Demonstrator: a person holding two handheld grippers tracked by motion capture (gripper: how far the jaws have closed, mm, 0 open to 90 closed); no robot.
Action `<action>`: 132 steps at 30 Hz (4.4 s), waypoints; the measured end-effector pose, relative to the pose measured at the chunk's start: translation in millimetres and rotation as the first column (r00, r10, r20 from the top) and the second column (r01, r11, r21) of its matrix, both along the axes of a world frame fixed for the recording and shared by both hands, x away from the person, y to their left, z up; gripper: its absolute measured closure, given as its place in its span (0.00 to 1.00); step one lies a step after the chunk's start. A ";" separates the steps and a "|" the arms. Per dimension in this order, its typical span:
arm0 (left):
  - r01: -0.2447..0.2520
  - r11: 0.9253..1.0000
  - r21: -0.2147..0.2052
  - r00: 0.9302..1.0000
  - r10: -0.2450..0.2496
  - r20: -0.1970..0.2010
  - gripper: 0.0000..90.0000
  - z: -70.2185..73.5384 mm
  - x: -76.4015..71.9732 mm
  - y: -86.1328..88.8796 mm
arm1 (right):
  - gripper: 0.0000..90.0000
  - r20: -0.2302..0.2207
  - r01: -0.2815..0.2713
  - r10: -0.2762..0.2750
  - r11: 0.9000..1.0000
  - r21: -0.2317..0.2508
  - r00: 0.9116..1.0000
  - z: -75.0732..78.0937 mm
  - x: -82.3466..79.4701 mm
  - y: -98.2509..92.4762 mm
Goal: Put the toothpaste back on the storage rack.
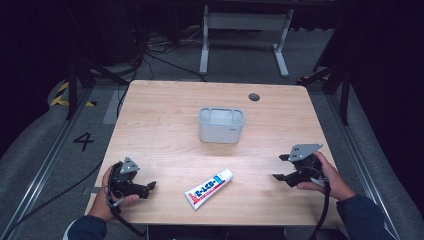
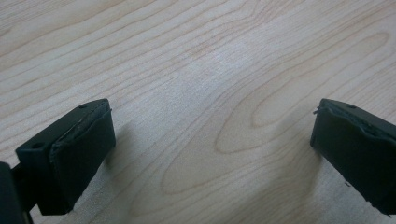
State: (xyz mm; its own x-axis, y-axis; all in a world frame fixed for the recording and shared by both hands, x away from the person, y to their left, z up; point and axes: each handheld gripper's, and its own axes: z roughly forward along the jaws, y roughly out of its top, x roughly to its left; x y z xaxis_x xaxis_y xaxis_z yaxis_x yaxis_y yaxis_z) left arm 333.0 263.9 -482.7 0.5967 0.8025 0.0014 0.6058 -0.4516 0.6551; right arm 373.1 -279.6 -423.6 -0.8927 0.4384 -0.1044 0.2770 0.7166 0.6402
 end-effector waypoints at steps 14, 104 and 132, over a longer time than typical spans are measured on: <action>-0.006 1.000 -0.004 1.000 0.006 -0.004 0.01 -0.1 -0.7 -0.3 | 0.31 0.031 -0.137 0.138 0.989 -0.052 0.990 15.6 3.4 42.8; -0.007 1.000 -0.009 1.000 0.007 -0.002 0.01 -0.4 -12.2 4.2 | 0.36 -0.222 -0.711 0.690 0.584 -0.392 0.689 -13.7 -16.9 269.0; -0.006 1.000 -0.009 1.000 0.006 -0.003 0.01 -0.5 -13.0 4.8 | 0.57 -0.211 -0.733 0.709 0.602 -0.316 0.673 -16.9 -3.5 263.0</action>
State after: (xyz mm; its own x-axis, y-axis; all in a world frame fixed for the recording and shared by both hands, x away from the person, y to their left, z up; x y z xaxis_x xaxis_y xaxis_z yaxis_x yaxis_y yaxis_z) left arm 320.0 268.7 -483.2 0.5922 0.8057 -0.0072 0.6099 -0.4424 0.6575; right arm 369.6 -16.5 -440.5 -0.9123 -0.4069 -0.0471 -0.4008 0.8632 0.3071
